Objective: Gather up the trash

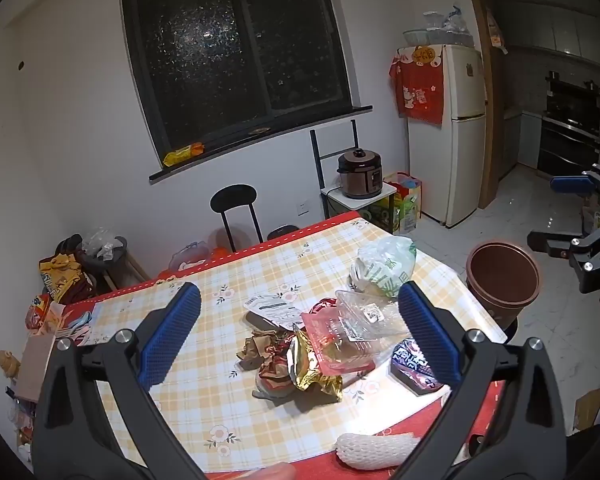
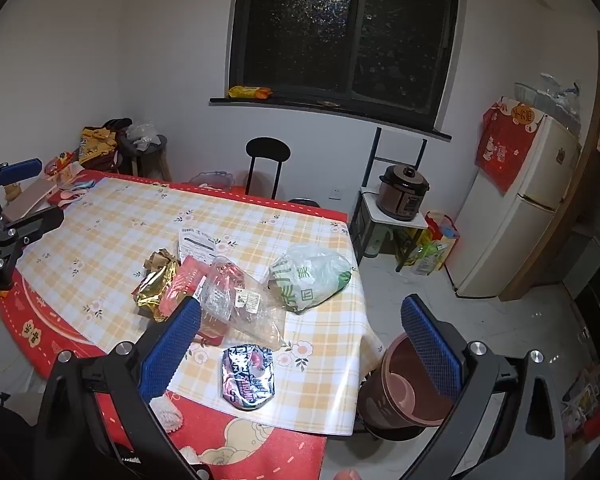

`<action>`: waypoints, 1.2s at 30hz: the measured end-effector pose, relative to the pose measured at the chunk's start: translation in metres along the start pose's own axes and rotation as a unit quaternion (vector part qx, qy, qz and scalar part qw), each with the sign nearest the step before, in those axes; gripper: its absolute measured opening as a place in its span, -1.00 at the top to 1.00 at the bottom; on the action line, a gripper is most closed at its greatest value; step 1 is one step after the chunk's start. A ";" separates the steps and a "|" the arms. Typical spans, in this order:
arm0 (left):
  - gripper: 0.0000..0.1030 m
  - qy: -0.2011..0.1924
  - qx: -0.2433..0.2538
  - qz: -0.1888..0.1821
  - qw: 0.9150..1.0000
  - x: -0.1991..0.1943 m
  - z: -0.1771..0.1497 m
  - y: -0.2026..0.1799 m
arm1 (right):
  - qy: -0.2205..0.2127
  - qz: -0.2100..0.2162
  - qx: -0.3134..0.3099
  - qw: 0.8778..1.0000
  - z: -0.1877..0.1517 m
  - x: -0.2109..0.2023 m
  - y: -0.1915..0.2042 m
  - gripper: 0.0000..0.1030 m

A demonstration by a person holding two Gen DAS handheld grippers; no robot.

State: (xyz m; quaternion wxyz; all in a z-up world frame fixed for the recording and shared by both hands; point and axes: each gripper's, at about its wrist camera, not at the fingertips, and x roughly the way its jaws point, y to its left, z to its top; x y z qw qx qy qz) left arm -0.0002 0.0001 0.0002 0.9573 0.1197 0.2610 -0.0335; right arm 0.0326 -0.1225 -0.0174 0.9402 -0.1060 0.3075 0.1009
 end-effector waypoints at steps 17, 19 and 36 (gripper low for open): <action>-0.89 0.001 0.000 0.004 1.000 0.001 0.001 -0.001 | 0.001 0.000 -0.001 1.000 -0.002 -0.005 -0.001 -0.91; -0.89 0.000 -0.001 0.003 1.000 0.000 0.001 0.000 | 0.001 0.001 0.000 1.000 -0.002 -0.004 -0.002 -0.91; -0.89 -0.001 -0.003 0.002 1.000 -0.003 0.002 0.000 | 0.005 -0.001 0.000 1.000 -0.005 -0.004 -0.001 -0.91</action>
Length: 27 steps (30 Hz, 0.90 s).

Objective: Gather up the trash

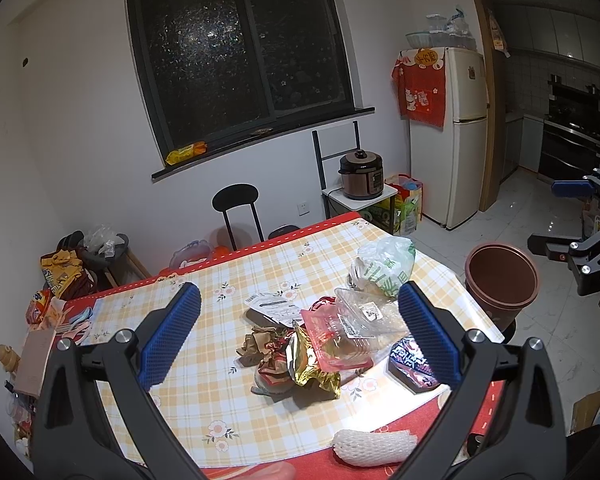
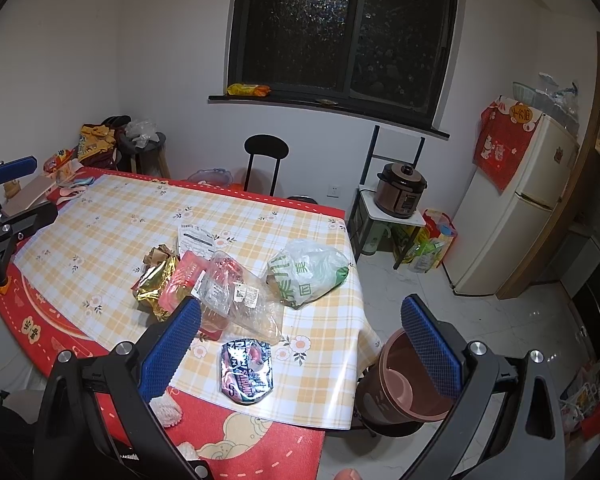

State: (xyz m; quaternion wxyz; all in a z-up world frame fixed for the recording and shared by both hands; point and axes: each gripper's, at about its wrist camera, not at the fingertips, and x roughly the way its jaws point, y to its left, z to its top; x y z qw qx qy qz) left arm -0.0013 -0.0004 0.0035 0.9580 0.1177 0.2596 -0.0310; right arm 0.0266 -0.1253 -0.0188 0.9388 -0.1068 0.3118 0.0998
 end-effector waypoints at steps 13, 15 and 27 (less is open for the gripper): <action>-0.89 0.000 -0.001 0.000 1.000 0.000 0.000 0.000 | 0.001 0.000 -0.001 1.000 0.000 0.001 0.000 -0.91; -0.89 0.000 -0.002 0.000 1.000 -0.001 0.001 0.000 | 0.001 0.000 -0.001 1.000 0.000 0.001 0.000 -0.91; -0.89 0.000 -0.002 -0.001 1.000 -0.008 0.000 -0.003 | 0.002 0.000 0.000 1.000 -0.001 0.002 0.000 -0.91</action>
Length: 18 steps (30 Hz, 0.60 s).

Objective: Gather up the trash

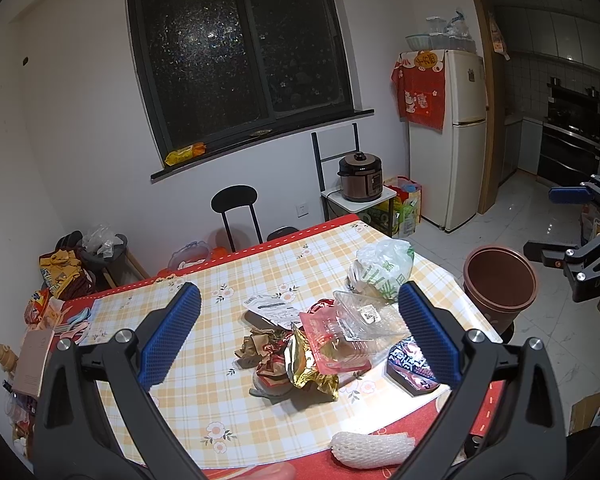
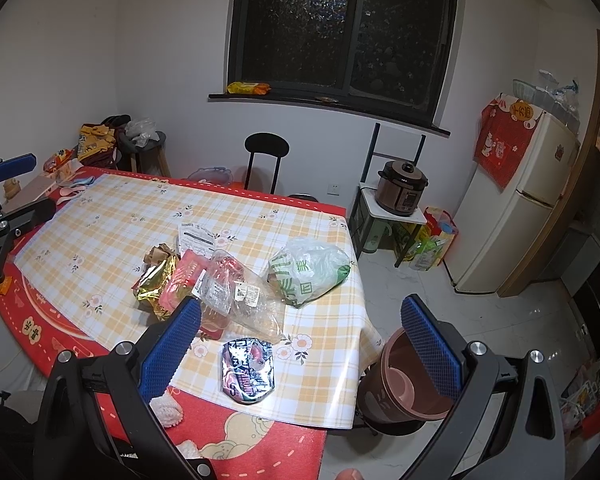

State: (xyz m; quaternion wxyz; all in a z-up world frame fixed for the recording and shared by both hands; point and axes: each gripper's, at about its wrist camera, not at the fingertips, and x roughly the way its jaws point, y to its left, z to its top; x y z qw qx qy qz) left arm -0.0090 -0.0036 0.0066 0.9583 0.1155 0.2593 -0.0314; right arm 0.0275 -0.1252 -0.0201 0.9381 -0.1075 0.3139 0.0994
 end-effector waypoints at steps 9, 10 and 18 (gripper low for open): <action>-0.89 0.000 0.000 -0.001 1.000 -0.003 0.000 -0.001 | 0.001 0.001 0.000 1.000 0.001 -0.001 -0.001 -0.91; -0.89 0.000 0.000 0.000 1.000 -0.003 0.000 -0.001 | 0.001 0.001 0.000 1.000 0.001 -0.001 -0.001 -0.91; -0.89 0.009 -0.014 -0.012 1.000 -0.003 0.005 -0.007 | 0.002 0.005 0.003 1.000 -0.010 0.001 0.004 -0.91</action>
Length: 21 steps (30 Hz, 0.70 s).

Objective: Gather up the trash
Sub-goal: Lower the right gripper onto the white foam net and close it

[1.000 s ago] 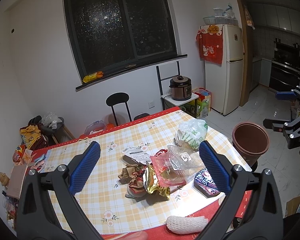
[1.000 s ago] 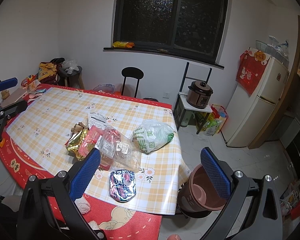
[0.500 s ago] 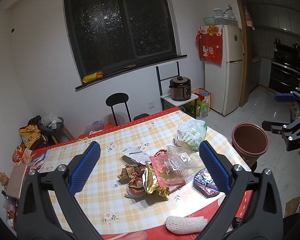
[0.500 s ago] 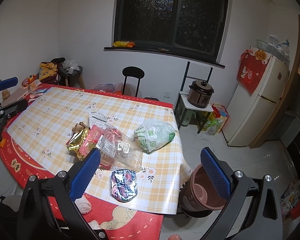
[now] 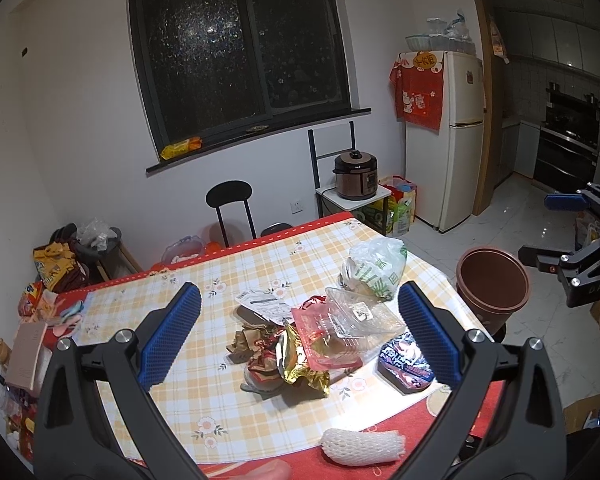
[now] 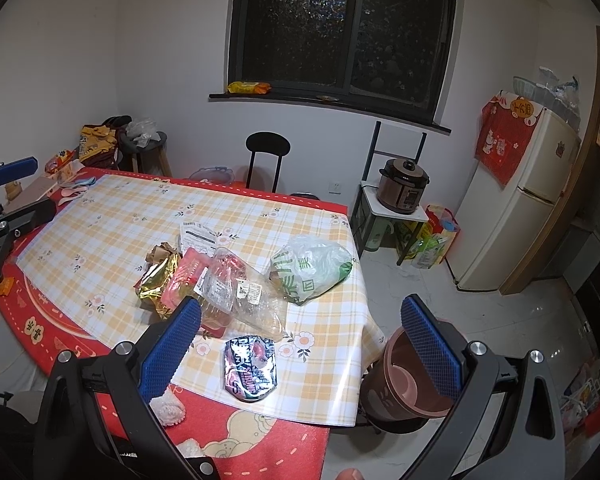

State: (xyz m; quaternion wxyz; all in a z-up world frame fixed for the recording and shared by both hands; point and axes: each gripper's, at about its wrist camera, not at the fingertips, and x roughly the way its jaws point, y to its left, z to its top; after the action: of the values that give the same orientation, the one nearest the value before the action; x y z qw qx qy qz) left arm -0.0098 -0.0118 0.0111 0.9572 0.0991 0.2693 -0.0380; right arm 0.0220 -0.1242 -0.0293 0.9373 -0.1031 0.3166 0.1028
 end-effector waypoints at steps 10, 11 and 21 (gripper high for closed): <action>-0.89 0.044 -0.039 -0.014 0.998 0.019 -0.020 0.002 | 0.003 0.033 0.038 0.999 -0.021 0.023 -0.008 -0.91; -0.89 0.054 -0.046 -0.015 0.997 0.025 -0.026 0.003 | 0.006 0.041 0.044 0.998 -0.027 0.030 -0.008 -0.91; -0.89 0.162 -0.105 0.023 0.981 0.069 -0.099 0.001 | 0.021 0.065 0.087 0.994 -0.085 0.077 -0.011 -0.91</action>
State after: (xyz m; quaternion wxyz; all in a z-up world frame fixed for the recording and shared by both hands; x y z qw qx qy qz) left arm -0.0015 0.0088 -0.1077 0.9065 0.0093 0.4210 0.0287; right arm 0.0365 -0.1470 -0.1410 0.9271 -0.0031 0.3504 0.1331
